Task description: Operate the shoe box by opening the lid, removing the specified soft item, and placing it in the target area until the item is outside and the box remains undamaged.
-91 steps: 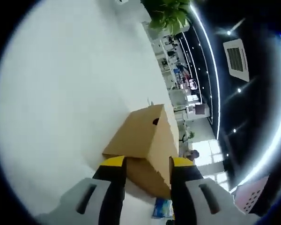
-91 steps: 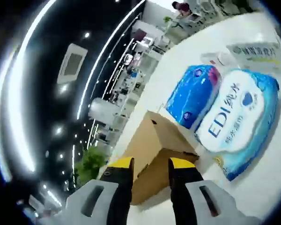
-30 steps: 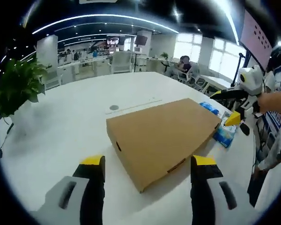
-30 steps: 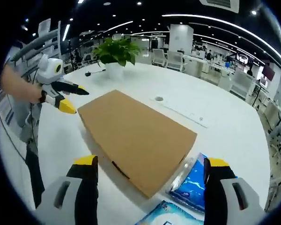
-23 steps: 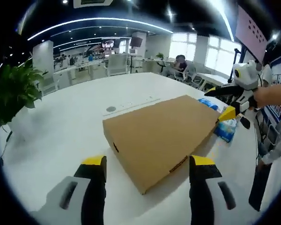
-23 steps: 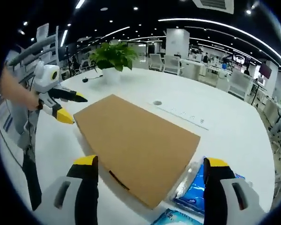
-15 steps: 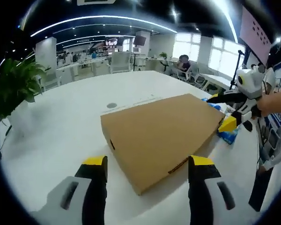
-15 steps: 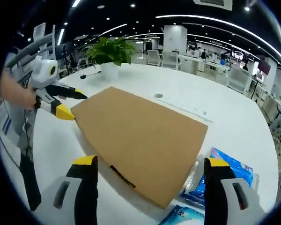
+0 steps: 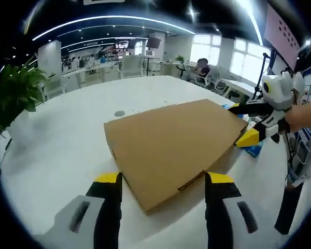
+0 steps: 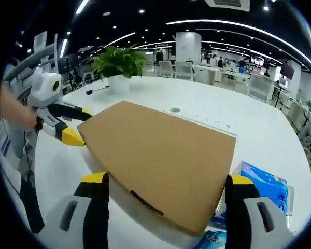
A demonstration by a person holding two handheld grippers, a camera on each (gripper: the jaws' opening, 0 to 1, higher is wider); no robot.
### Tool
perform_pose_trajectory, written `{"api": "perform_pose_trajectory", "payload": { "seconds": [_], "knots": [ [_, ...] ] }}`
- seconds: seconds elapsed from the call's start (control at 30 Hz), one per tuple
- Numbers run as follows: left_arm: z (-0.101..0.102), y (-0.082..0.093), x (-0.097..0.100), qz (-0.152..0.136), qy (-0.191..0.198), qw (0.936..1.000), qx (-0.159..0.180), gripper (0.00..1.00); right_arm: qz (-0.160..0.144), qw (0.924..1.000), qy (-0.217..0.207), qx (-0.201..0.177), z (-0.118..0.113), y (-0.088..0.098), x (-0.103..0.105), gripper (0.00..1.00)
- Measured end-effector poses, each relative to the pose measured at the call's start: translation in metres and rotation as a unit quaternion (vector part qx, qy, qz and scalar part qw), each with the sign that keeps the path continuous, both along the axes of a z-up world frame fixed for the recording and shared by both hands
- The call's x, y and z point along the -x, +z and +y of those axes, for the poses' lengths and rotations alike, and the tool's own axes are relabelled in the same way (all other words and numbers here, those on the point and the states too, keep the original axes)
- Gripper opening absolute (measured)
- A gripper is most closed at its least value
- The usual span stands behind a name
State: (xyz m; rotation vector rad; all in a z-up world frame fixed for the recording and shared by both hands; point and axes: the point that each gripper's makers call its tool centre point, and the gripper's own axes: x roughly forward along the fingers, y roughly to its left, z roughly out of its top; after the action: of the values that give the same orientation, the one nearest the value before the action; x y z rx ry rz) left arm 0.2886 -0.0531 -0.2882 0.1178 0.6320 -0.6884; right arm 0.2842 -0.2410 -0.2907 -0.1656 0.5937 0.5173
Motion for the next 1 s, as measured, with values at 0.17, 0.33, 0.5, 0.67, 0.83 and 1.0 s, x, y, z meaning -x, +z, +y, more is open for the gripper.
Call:
{"api": "perform_pose_trajectory", "payload": {
  "seconds": [0.17, 0.33, 0.5, 0.67, 0.83, 1.0],
  "knots": [
    [0.000, -0.001, 0.001, 0.004, 0.008, 0.9999, 0.005, 0.64, -0.013, 0.9999, 0.002, -0.002, 0.000, 0.000, -0.001, 0.94],
    [-0.001, -0.006, 0.004, 0.035, 0.031, 0.9988, 0.017, 0.64, -0.015, 0.9999, 0.004, 0.001, -0.001, 0.000, -0.001, 0.93],
    [0.000, -0.006, 0.004, 0.034, 0.028, 0.9989, 0.017, 0.64, -0.018, 0.9998, 0.007, -0.009, -0.002, 0.001, 0.001, 0.91],
    [0.001, -0.006, 0.007, 0.019, 0.030, 0.9992, 0.017, 0.65, -0.018, 0.9998, 0.006, -0.010, -0.001, 0.002, 0.003, 0.92],
    [0.001, -0.006, 0.009, 0.020, 0.031, 0.9992, 0.015, 0.64, -0.022, 0.9997, 0.000, -0.010, 0.004, 0.001, 0.005, 0.96],
    [0.002, -0.006, 0.010, 0.017, 0.030, 0.9992, 0.018, 0.64, -0.023, 0.9997, -0.004, -0.011, 0.004, 0.002, 0.006, 0.95]
  ]
}}
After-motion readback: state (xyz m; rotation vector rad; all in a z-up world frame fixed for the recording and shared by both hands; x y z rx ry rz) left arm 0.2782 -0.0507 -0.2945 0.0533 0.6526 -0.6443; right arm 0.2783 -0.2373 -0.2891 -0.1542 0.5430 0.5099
